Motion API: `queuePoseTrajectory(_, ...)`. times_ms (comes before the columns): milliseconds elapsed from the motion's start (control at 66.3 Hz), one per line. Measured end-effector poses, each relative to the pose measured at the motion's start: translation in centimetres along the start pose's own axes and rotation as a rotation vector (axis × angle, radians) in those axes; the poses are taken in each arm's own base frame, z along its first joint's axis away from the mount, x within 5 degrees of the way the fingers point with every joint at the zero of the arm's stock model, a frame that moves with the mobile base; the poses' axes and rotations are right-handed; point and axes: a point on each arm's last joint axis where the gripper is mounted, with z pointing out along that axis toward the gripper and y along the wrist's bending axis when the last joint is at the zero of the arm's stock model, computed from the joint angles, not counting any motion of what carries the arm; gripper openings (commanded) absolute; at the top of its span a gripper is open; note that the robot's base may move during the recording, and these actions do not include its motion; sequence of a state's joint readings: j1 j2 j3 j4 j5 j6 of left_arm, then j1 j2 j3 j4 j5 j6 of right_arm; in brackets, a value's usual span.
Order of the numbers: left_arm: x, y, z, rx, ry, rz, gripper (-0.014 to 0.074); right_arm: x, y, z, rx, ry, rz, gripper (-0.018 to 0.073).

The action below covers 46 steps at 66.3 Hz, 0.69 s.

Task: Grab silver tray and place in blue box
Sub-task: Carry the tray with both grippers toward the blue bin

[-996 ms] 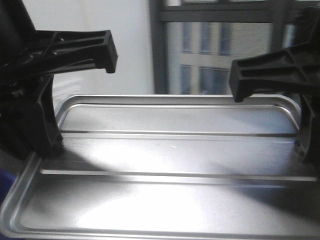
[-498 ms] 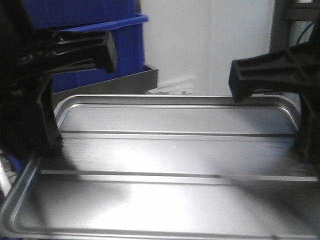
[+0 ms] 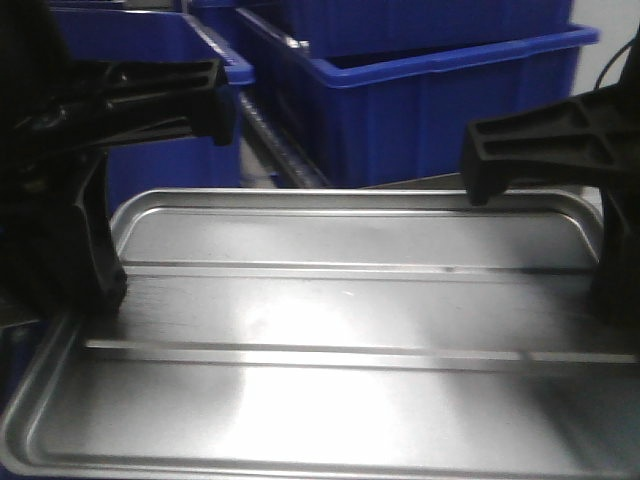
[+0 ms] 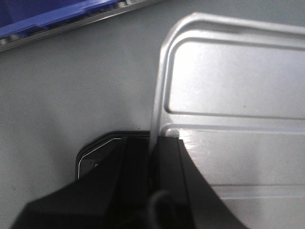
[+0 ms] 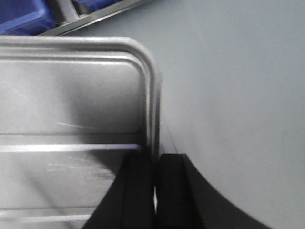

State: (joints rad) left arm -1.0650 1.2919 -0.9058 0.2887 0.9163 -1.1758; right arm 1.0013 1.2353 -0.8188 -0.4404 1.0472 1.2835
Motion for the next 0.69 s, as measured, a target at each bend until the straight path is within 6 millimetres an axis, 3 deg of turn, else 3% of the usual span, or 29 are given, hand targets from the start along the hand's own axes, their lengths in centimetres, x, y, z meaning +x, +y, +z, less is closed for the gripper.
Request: queuePoseTrajectory(694,0.01,-0.14,0.0,0.015,0.001,-0.005,-0.0104,0.08,-0.24,-0.1,0.031,0.011,0.001,0.006)
